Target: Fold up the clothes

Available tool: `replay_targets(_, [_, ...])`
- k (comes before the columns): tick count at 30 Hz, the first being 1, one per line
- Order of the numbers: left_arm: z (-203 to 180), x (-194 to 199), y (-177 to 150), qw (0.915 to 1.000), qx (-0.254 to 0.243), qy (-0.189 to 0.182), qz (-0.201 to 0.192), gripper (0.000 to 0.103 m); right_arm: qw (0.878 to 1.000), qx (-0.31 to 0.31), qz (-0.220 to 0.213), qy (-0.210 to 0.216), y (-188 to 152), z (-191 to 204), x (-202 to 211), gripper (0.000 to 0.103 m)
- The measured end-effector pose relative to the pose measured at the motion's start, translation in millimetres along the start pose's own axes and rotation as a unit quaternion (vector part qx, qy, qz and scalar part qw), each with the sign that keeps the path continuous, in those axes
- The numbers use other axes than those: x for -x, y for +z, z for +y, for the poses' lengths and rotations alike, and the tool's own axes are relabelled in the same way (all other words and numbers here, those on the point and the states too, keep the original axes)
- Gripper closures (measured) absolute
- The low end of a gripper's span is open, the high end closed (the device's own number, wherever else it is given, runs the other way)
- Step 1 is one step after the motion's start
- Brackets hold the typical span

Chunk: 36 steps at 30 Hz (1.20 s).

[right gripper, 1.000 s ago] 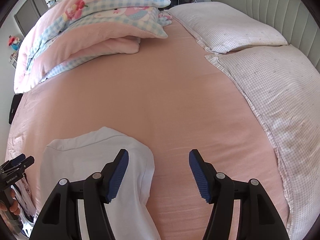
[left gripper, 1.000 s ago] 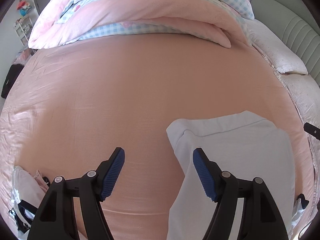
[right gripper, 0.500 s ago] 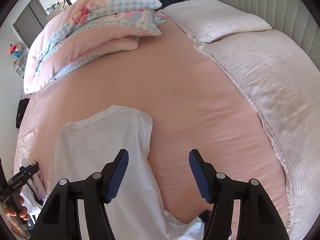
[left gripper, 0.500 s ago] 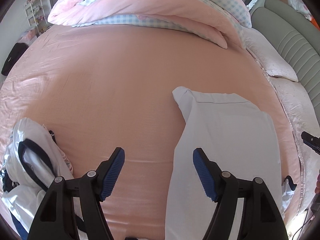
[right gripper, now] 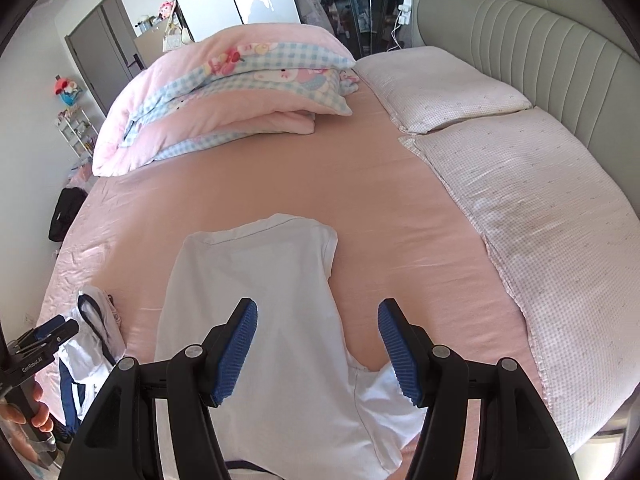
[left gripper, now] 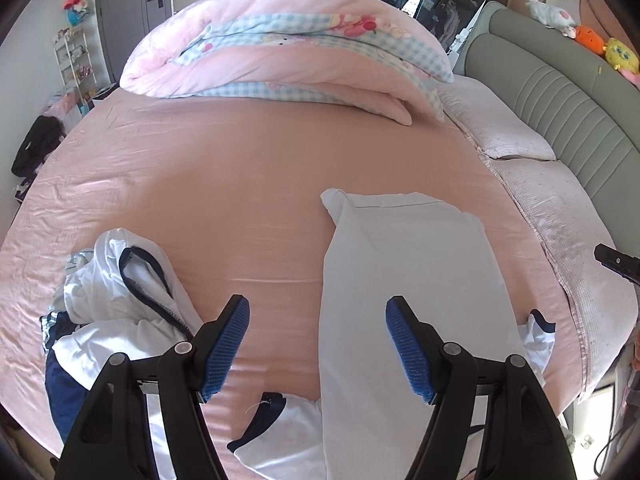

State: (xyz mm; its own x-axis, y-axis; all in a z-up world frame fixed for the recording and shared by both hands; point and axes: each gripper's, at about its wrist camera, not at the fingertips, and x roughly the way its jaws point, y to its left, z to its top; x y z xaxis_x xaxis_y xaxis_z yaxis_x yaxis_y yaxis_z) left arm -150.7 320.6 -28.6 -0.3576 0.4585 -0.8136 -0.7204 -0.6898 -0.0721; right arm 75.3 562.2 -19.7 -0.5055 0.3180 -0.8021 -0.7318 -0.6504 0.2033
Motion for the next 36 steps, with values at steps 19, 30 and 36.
replay_targets(19, [-12, 99, -80, 0.9977, -0.019, 0.004, -0.065, 0.034, 0.997, 0.042, -0.057, 0.021, -75, 9, 96, 0.041])
replay_targets(30, [-1, 100, -152, 0.9976, -0.017, 0.020, -0.065, 0.034, 0.995, 0.087, -0.039, 0.016, -126, 19, 78, 0.040])
replay_targets(36, [7, 85, -183, 0.9987, -0.019, 0.032, -0.033, 0.034, 0.996, 0.079, -0.017, 0.030, -144, 20, 65, 0.040])
